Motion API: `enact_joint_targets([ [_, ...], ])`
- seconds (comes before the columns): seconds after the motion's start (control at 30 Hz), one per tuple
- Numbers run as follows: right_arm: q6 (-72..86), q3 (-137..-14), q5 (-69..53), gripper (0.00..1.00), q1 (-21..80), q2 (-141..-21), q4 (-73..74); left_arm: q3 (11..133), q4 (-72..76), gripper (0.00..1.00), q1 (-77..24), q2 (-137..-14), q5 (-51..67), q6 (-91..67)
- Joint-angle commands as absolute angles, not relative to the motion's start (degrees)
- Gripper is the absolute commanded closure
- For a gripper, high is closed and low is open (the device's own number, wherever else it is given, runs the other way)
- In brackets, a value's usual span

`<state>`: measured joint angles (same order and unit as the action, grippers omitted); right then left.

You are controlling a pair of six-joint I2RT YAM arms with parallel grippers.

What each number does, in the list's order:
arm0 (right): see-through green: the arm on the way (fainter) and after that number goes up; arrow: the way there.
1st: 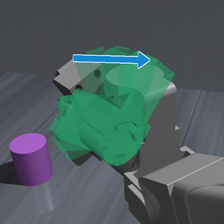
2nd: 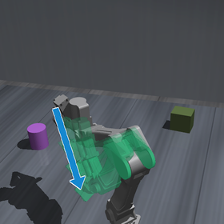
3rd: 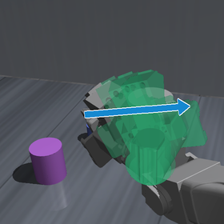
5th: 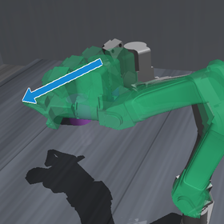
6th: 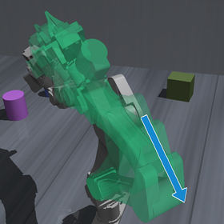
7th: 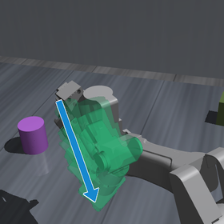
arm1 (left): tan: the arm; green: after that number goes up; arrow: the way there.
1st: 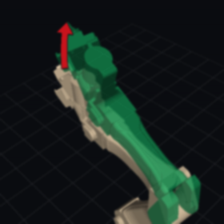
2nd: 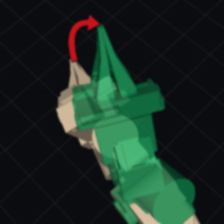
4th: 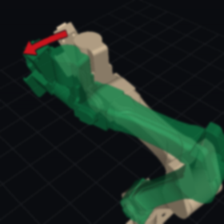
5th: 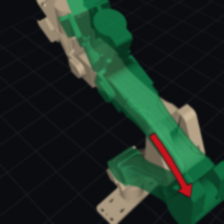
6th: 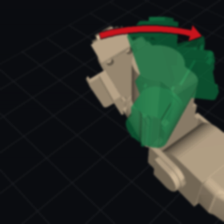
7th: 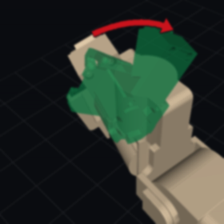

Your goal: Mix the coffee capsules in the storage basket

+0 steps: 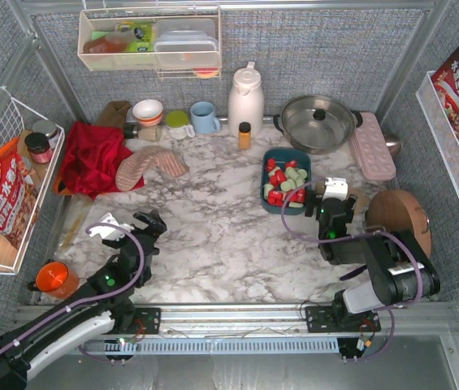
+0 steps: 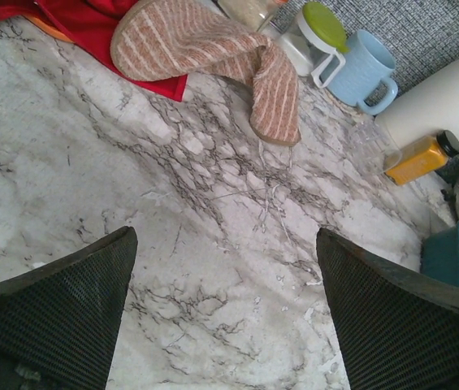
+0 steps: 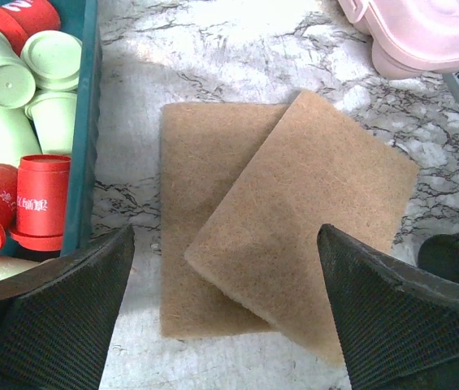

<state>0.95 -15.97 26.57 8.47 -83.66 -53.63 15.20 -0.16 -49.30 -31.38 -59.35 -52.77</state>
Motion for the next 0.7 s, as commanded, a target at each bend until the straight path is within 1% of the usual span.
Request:
enact_joint_targets([
  [0.0,1.38,-16.09,26.99,0.01,8.36,-83.46,-57.45,15.24,-1.59,0.01,-49.22,-31.06,-59.9,-51.15],
  [0.1,1.95,-19.19,25.97,0.01,7.72,-84.09,-52.32,13.0,2.36,0.01,-49.22,-30.96,-61.66,-47.09],
  [0.17,3.32,-20.45,21.87,0.01,5.52,-87.12,-51.42,10.68,7.65,0.01,-49.22,-31.5,-62.91,-42.2],
  [0.2,3.46,-20.94,21.29,0.01,4.68,-89.12,-54.61,9.66,11.16,0.01,-49.22,-31.88,-63.28,-39.25],
  [0.27,4.99,-22.79,18.16,0.01,3.15,-86.69,-45.96,7.48,18.93,0.01,-49.22,-33.11,-63.85,-32.24],
  [0.33,4.43,-20.62,14.91,0.01,2.23,-88.39,-53.1,5.58,29.51,0.01,-49.18,-35.16,-64.04,-25.08],
  [0.43,4.19,-21.57,13.83,0.01,2.0,-86.79,-48.97,4.02,41.28,0.01,-48.14,-40.0,-63.67,-15.9],
  [0.53,3.48,-22.6,12.12,0.01,2.03,-87.73,-48.42,6.16,44.37,0.01,-44.94,-47.05,-61.12,-11.67],
  [0.6,2.69,-23.56,10.49,0.01,2.09,-87.1,-45.47,8.4,46.0,0.01,-41.46,-52.29,-60.32,-12.44],
  [0.67,2.29,-23.48,10.03,0.01,2.11,-87.42,-46.24,10.48,48.0,0.01,-38.21,-56.44,-57.74,-12.31],
])
